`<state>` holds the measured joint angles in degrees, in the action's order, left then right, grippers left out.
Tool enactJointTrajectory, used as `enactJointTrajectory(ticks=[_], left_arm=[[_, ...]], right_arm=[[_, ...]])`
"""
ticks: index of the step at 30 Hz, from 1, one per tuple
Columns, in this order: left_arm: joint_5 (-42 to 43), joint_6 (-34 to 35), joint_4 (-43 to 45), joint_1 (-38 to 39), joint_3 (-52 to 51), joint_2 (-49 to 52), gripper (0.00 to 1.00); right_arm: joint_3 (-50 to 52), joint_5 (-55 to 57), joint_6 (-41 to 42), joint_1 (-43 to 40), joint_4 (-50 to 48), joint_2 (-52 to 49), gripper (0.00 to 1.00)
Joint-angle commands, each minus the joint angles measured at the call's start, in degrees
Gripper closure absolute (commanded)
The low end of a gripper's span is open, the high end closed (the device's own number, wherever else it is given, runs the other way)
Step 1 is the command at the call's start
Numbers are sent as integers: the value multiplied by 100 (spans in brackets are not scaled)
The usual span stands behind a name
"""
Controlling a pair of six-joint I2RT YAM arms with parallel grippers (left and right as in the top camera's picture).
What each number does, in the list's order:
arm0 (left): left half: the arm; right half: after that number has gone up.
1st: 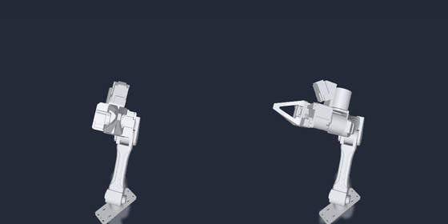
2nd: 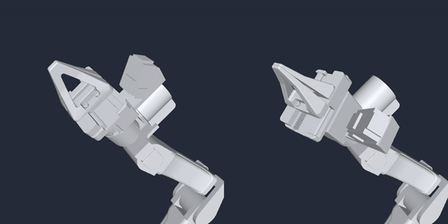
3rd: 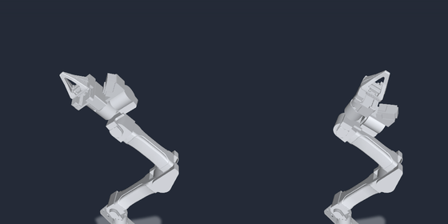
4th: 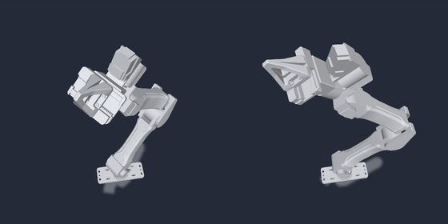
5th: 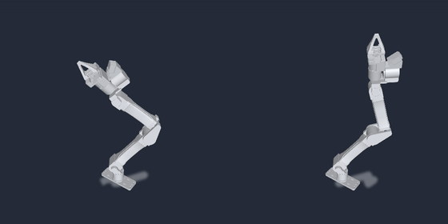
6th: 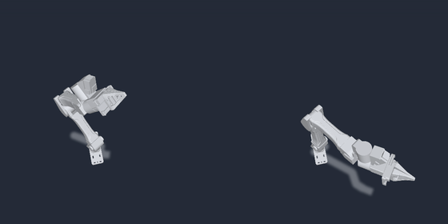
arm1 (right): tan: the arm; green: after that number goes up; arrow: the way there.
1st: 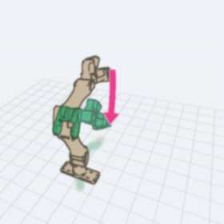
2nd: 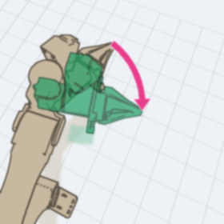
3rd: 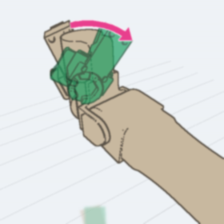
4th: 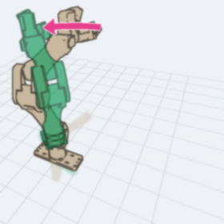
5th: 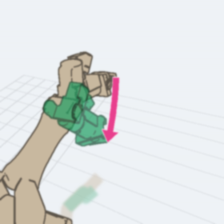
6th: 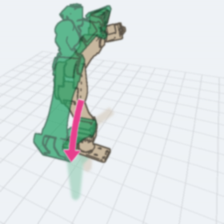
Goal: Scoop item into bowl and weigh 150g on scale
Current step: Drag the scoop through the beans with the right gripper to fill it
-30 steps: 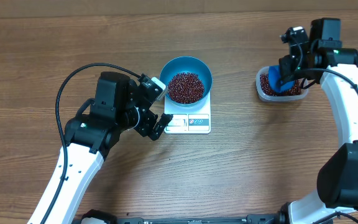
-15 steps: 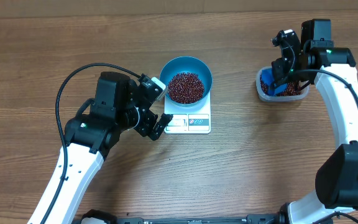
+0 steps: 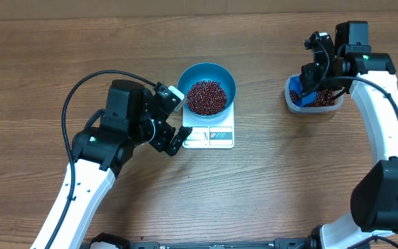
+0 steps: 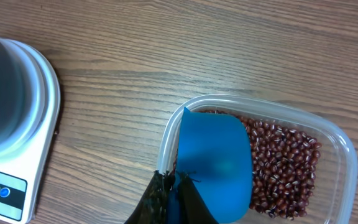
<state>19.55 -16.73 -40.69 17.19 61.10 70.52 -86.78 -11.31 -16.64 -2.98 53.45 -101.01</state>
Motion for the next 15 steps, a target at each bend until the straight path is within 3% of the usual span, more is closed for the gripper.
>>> enactJointTrajectory(ticks=[1,10,15], left_arm=[[103,-87,20,-24,-55,35,0],[103,-87,20,-24,-55,35,1],[103,-87,20,-24,-55,35,0]], right_arm=[[-63,-249,190,28,-20,199,96],[-63,157,131,28,-162,199,96],[-63,802,-293,31,-184,199,96]])
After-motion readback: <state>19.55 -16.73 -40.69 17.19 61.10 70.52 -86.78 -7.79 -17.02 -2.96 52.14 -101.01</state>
